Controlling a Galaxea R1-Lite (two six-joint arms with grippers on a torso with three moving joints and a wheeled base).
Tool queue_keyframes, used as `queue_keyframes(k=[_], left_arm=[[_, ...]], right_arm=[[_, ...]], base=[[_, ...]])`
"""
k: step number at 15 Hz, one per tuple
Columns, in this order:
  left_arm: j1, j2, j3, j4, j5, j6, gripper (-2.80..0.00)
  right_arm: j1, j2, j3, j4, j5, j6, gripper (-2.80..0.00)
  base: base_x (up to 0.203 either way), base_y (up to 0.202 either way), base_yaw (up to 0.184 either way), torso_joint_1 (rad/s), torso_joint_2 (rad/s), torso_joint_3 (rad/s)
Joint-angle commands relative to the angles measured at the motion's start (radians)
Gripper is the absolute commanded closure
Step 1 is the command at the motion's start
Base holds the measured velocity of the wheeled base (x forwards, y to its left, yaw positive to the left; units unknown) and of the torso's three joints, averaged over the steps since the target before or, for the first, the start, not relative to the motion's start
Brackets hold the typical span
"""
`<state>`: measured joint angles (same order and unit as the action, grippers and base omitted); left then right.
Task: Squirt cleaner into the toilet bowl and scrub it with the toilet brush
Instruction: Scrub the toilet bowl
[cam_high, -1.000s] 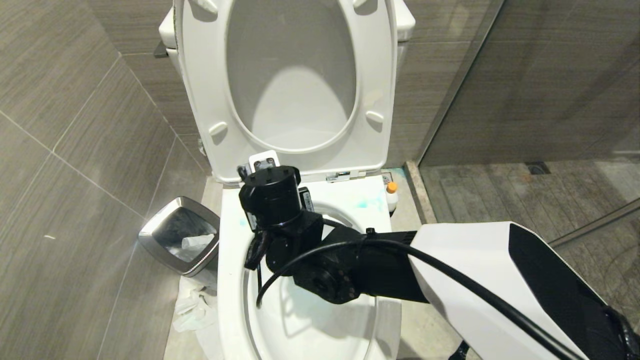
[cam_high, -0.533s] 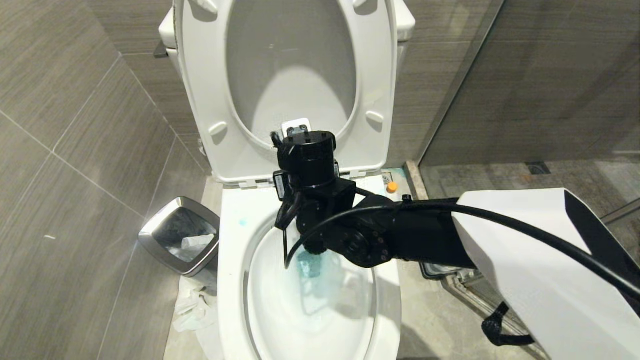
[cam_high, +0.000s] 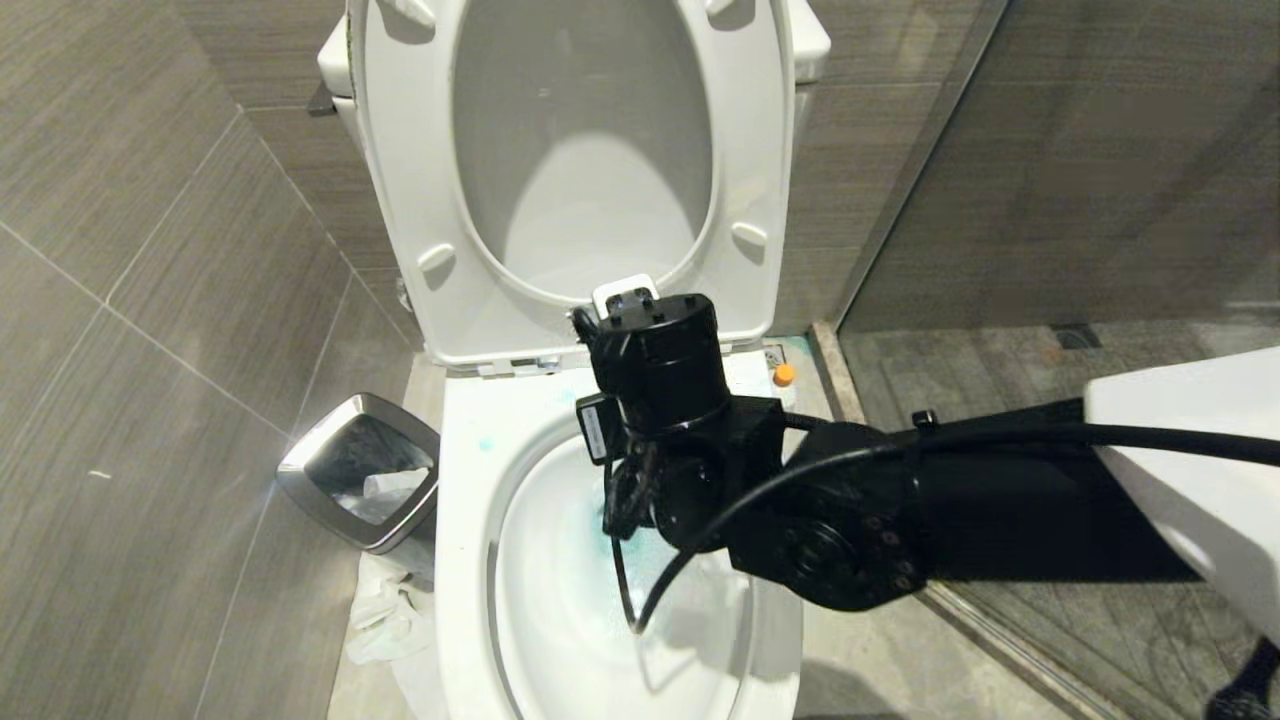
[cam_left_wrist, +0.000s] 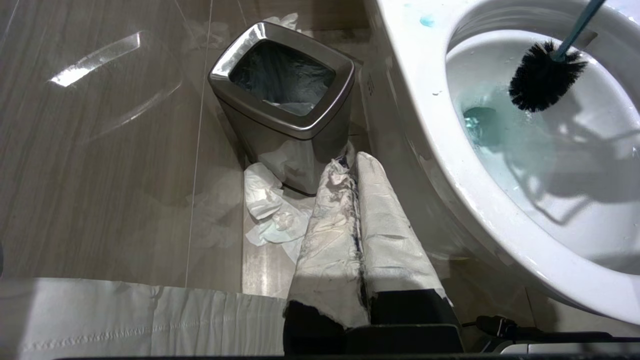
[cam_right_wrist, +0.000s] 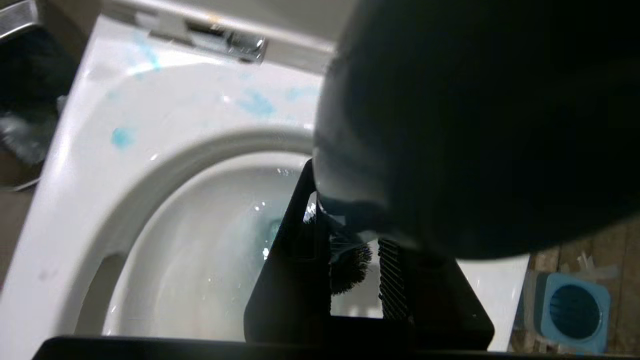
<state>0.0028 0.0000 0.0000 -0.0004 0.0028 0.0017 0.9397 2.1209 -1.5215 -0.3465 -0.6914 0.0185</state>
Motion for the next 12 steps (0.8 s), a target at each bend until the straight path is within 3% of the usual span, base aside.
queue_keyframes(k=[1,8,12], left_arm=[[0.000,0.002,0.000,-0.001,0.002,0.000,0.00],[0.000,0.001,0.000,-0.001,0.000,0.000,0.00],[0.000,0.001,0.000,-0.001,0.002,0.000,0.00]], right_arm=[[0.064,-0.111,0.137,-0.002,-0.008,0.041,0.00],[0.234,-0.161,0.286,-0.001,-0.051,0.143,0.00],[0.241,-0.098,0.234,-0.003,-0.053,0.142,0.00]], base=[[0.000,0.000,0.000,0.000,0.00,0.000],[0.000,0.000,0.000,0.000,0.00,0.000],[0.000,0.000,0.000,0.000,0.00,0.000]])
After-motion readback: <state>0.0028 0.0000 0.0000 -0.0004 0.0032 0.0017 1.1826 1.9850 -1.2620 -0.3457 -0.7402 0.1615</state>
